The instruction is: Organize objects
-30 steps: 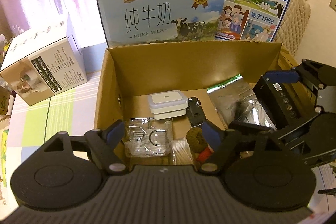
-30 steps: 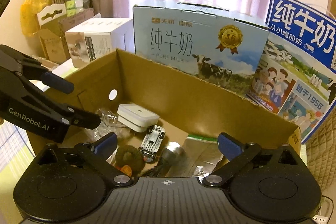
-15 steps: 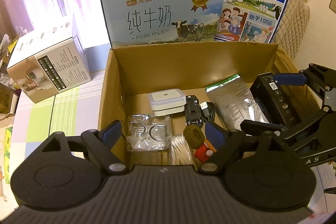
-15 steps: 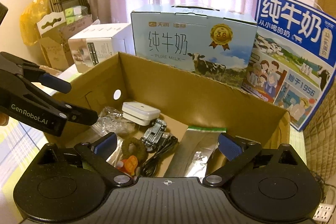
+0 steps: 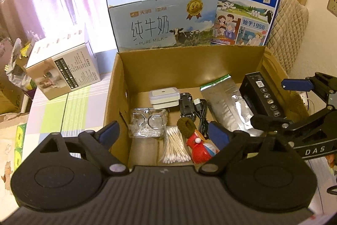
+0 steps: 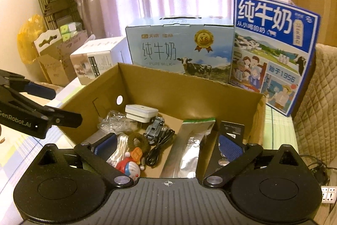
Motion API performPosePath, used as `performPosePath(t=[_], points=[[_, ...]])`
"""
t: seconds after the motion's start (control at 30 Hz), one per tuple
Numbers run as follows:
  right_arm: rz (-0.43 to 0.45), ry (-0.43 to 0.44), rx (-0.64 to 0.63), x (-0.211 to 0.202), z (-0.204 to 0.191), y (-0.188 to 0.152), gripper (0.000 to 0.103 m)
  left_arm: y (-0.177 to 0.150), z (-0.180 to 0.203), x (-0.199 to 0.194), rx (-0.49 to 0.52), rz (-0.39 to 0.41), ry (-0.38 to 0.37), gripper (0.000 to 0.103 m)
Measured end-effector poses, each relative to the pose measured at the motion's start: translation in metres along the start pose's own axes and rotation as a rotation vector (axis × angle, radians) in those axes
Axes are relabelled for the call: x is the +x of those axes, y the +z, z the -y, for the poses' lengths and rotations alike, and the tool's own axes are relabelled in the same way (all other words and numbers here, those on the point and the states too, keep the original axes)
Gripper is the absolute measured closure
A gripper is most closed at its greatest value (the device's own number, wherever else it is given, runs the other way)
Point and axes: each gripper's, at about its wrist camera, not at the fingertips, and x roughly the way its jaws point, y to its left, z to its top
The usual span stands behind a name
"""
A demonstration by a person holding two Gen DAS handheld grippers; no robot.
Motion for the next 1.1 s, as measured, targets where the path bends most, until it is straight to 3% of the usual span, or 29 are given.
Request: performPosePath(t=[0.3, 0.7, 1.1], points=[[0.059, -0.007, 0.078, -0.050, -0.009, -0.020, 0.004, -0.025, 0.014, -0.052, -0.021, 0.073, 0.026, 0.001], [0.118, -0.041, 0.156, -0.128, -0.046, -0.051, 0.004, -0.070, 0.012, -0.111, -0.068, 0.142, 0.016, 0.001], [0.080, -0.099, 0.289, -0.184, -0.094, -0.083, 0.004, -0.125, -0.002, -0.172, -0.084, 0.153, -0.025, 0.001]])
